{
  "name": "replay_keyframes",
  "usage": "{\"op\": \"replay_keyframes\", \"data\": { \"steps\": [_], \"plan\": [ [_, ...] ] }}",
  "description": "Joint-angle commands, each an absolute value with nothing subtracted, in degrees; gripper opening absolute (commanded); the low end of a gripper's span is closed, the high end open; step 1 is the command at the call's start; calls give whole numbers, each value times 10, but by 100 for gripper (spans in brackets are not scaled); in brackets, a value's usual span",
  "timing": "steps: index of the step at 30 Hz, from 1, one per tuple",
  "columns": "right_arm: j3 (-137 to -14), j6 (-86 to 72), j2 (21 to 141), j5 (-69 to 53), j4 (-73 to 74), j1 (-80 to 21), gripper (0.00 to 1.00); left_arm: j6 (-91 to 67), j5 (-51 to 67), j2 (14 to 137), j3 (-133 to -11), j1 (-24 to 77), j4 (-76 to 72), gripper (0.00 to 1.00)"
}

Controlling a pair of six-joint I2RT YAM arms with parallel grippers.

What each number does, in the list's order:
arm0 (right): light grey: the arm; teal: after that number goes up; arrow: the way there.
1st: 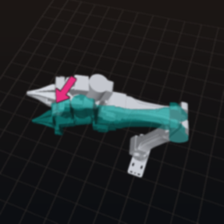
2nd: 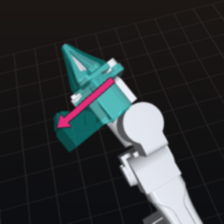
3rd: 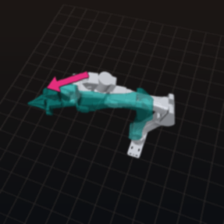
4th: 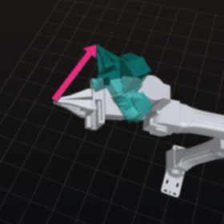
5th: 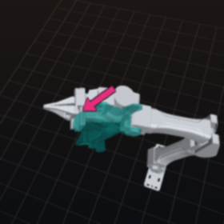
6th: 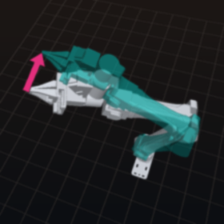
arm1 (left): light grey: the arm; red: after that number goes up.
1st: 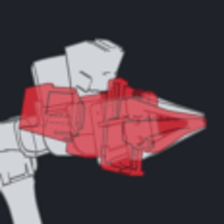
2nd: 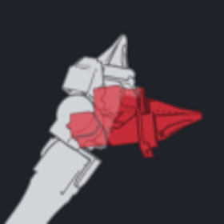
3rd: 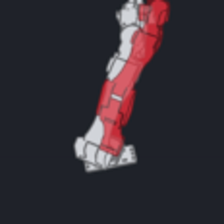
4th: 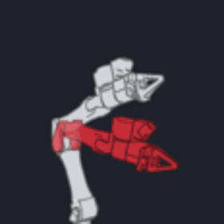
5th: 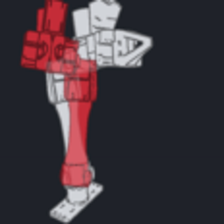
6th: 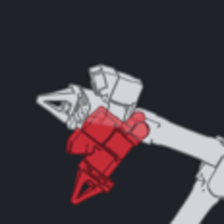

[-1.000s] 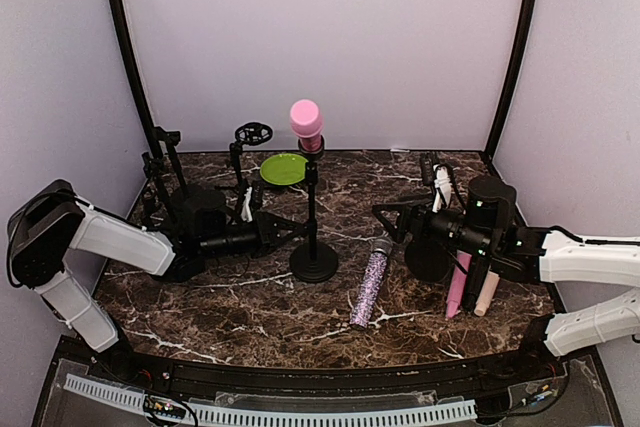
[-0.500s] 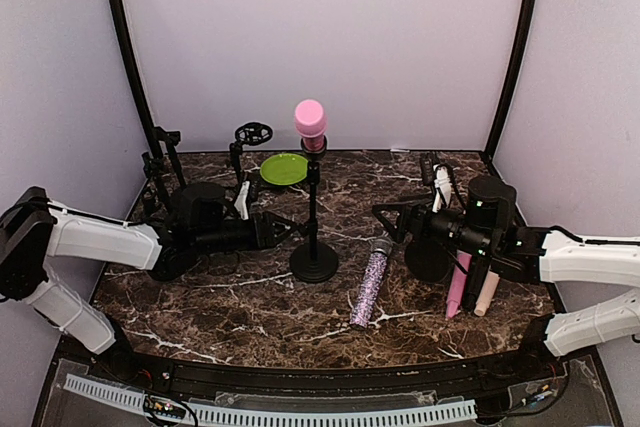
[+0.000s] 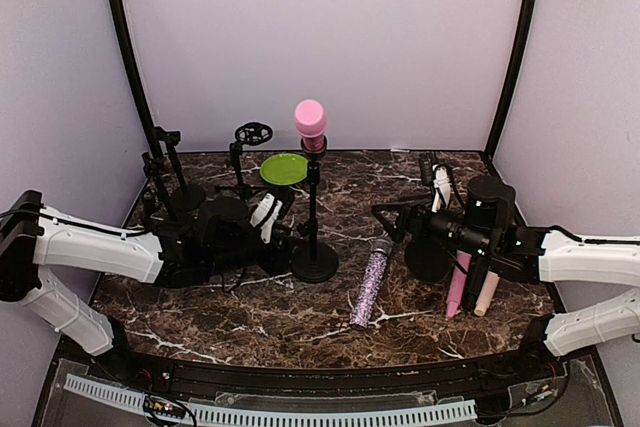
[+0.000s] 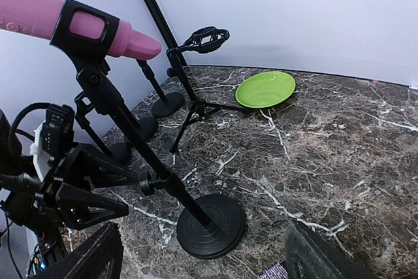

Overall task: Remove the microphone from the stand
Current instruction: Unscrew the knob on the microphone stand.

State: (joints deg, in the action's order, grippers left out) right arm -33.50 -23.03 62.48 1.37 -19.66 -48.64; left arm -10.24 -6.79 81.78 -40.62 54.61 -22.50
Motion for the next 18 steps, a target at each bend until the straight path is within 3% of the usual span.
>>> {"op": "replay_keyframes", "data": {
  "steps": [1,8,18],
  "plan": [
    [-351,-233,625,21,-216,-490,87,20,-192,814,-418,570,-225,54],
    [-346,-232,620,27,-214,-490,87,107,-270,842,-442,587,-230,60],
    [-351,-229,623,28,-212,-490,87,195,-216,862,-452,591,-255,61]
  ]
}}
